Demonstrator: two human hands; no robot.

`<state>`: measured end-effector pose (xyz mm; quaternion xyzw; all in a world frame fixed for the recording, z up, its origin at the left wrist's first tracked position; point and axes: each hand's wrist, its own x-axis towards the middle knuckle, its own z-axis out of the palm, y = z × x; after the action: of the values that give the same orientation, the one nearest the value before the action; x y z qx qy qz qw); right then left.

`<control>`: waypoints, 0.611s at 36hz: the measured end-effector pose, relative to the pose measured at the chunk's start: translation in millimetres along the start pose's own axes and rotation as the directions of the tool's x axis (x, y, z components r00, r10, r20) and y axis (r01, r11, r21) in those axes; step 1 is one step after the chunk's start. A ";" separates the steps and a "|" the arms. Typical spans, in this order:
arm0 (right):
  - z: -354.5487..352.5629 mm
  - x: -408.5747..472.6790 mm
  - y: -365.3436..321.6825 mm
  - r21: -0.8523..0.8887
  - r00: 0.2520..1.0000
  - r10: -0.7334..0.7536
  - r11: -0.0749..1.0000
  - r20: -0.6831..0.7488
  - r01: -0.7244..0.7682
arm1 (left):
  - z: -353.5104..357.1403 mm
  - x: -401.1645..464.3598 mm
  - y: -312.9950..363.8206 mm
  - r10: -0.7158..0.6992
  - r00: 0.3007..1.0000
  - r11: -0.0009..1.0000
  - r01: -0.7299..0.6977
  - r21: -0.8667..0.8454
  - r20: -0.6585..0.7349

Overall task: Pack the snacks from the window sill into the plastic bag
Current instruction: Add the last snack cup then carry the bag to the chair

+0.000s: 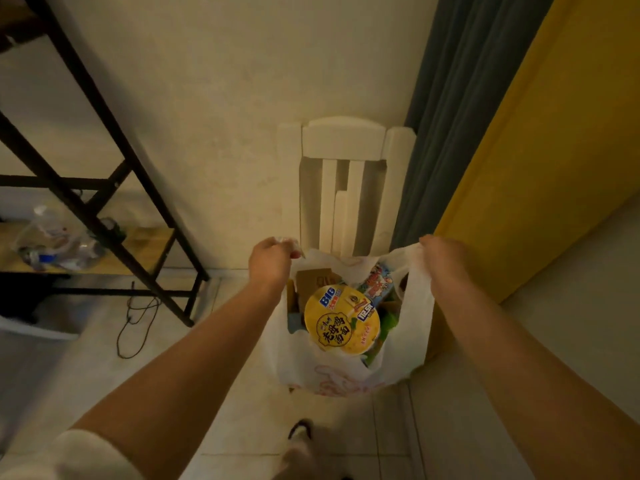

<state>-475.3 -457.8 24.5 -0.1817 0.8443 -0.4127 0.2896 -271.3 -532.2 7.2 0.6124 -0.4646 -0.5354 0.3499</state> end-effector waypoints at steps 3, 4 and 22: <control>12.9 26.2 -3.0 -0.603 0.998 -0.009 0.797 0.061 0.044 | 11.0 34.2 -4.0 -0.077 0.997 0.997 0.077 0.011 0.027; 16.8 37.0 -4.1 -0.703 0.996 -0.040 0.707 0.078 0.083 | 13.0 46.7 -7.6 -0.092 0.995 0.996 0.092 0.017 0.038; 70.9 184.3 -62.7 -0.727 0.985 -0.123 0.686 -0.122 -0.004 | 74.1 213.5 24.5 0.010 0.990 0.999 -0.003 -0.051 0.142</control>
<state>-566.9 -637.6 -22.6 -0.2748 0.9525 -0.0684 0.1116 -349.8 -736.5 -54.2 0.5622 -0.4766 -0.5881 0.3331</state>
